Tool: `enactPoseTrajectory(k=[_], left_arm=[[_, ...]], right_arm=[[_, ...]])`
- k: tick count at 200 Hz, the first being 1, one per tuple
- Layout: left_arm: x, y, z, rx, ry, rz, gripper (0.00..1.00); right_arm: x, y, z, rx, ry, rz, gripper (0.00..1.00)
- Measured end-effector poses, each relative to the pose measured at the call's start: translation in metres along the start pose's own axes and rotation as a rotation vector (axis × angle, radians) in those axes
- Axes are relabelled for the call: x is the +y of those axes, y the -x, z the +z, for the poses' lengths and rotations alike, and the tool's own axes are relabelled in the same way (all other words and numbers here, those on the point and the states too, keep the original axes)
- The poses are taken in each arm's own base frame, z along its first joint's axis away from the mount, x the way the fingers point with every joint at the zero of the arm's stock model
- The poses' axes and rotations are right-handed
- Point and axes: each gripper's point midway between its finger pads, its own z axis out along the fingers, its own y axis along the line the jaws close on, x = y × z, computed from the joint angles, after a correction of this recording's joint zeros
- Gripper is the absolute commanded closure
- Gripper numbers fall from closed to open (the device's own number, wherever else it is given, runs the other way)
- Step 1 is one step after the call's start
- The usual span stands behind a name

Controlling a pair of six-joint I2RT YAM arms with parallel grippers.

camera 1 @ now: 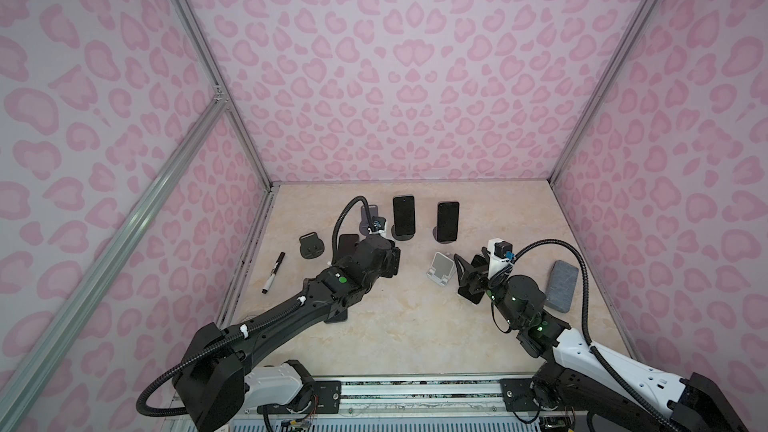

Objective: Remove the phone from the phone stand
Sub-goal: 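Close the left gripper on the phone and lift it off the white stand, then carry the phone toward the robot and lower it flat beside the other phones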

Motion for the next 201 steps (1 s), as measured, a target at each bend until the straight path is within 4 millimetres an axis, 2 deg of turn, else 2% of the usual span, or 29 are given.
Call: enactPoseTrajectory(k=[19,34,74,125,166,201], left_arm=[[0.019,-0.006,0.006,0.048,0.049,-0.050,0.35],[0.026,-0.011,0.011,0.086,0.069,-0.077,0.36],[0.023,-0.029,0.012,0.187,0.052,-0.112,0.37],[0.025,-0.076,0.007,0.363,0.060,-0.136,0.38],[0.024,-0.093,0.002,0.453,0.060,-0.130,0.38],[0.023,-0.118,0.005,0.541,0.064,-0.131,0.39]], right_arm=[[0.002,0.001,0.000,-0.002,0.007,0.001,0.09],[0.002,0.003,-0.001,-0.010,0.006,0.003,0.09],[-0.001,0.011,-0.005,-0.038,-0.010,0.010,0.09],[-0.003,0.015,-0.007,-0.054,-0.017,0.013,0.09],[-0.009,0.020,-0.010,-0.074,-0.051,0.014,0.09],[-0.012,0.019,-0.009,-0.070,-0.068,0.011,0.09]])
